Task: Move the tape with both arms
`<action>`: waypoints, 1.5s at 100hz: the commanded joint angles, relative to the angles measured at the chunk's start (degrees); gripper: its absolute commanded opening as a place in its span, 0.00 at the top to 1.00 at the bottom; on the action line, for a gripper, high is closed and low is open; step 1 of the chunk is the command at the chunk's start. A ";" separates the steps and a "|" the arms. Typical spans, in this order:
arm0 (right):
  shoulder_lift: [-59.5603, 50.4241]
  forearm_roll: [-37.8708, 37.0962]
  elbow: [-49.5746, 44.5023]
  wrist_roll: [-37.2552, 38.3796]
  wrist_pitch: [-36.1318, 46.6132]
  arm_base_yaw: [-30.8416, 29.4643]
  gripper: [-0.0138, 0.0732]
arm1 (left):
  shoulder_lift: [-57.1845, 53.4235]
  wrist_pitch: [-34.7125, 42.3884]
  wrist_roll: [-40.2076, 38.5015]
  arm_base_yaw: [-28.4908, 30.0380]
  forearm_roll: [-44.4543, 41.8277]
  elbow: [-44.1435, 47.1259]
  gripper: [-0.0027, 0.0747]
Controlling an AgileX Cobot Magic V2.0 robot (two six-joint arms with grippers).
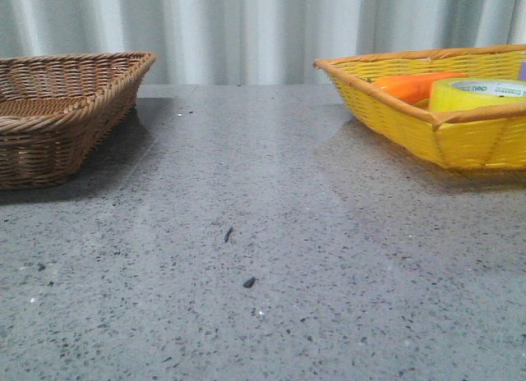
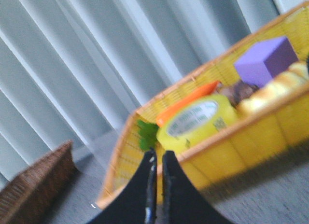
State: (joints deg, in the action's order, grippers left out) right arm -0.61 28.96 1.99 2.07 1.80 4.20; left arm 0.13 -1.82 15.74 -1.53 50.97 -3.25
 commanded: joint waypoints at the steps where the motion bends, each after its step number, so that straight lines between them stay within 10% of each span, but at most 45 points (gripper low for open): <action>1: 0.31 -1.48 6.80 -0.40 2.77 -0.27 0.91 | 4.21 -3.40 0.99 0.19 -9.08 -7.66 0.99; 30: 13.65 -15.52 25.06 -0.40 -14.46 -0.27 0.89 | 24.19 -13.78 1.61 -2.77 -19.73 -28.15 0.86; 45: 21.85 -15.50 31.83 -2.43 -22.91 -0.17 0.58 | 28.78 -15.54 2.02 -6.75 -20.29 -31.34 0.57; 59: 31.63 -15.50 40.68 -4.34 -30.40 -0.17 0.33 | 30.08 -15.60 2.02 -8.82 -19.73 -31.58 0.51; 98: 67.83 -17.11 70.83 -7.47 -56.90 -0.17 0.36 | 30.08 -15.47 2.02 -9.51 -18.82 -31.58 0.51; 150: 92.23 -19.00 75.66 -8.03 -48.56 -0.17 0.37 | 30.08 -20.17 2.02 -9.51 -17.12 -31.58 0.52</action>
State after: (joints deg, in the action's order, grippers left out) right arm 92.42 10.97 75.65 -5.31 -50.34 4.20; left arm 29.66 -24.49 17.64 -10.53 32.36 -32.66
